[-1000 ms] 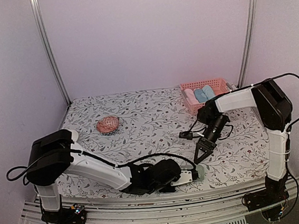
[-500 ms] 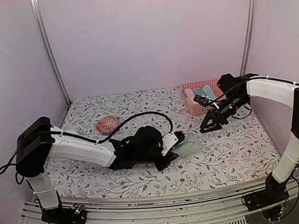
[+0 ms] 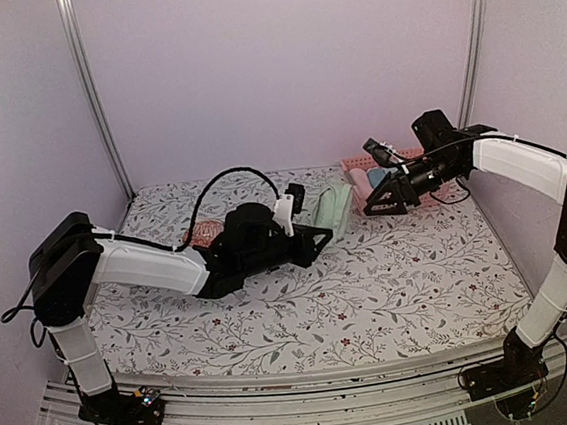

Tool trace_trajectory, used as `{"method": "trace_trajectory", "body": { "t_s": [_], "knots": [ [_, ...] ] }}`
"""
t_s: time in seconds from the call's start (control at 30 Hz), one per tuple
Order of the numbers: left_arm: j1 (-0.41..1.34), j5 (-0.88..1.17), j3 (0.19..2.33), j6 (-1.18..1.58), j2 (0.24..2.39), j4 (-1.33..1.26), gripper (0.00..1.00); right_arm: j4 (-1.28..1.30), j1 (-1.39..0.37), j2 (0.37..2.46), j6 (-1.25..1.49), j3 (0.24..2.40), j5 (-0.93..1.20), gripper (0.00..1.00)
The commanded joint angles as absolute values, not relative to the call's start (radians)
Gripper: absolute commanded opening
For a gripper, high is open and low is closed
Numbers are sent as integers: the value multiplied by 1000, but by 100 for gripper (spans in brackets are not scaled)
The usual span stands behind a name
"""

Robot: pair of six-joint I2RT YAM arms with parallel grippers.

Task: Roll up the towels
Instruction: Pass from the left arm to the right

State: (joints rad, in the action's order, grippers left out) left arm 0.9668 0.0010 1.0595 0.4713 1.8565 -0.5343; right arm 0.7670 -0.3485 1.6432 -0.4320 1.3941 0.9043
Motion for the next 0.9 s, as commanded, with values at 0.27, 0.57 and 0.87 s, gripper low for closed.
{"method": "trace_trajectory", "body": {
  "t_s": [0.27, 0.57, 0.87],
  "knots": [
    [945, 145, 1112, 665, 1911, -908, 4, 638, -364, 1742, -283, 1534, 1127, 99],
    [945, 183, 1143, 707, 1956, -939, 3, 543, -410, 1736, -216, 1534, 1157, 96],
    [945, 167, 1174, 690, 1956, -862, 8, 471, -414, 1752, -74, 1528, 1078, 34]
  ]
}}
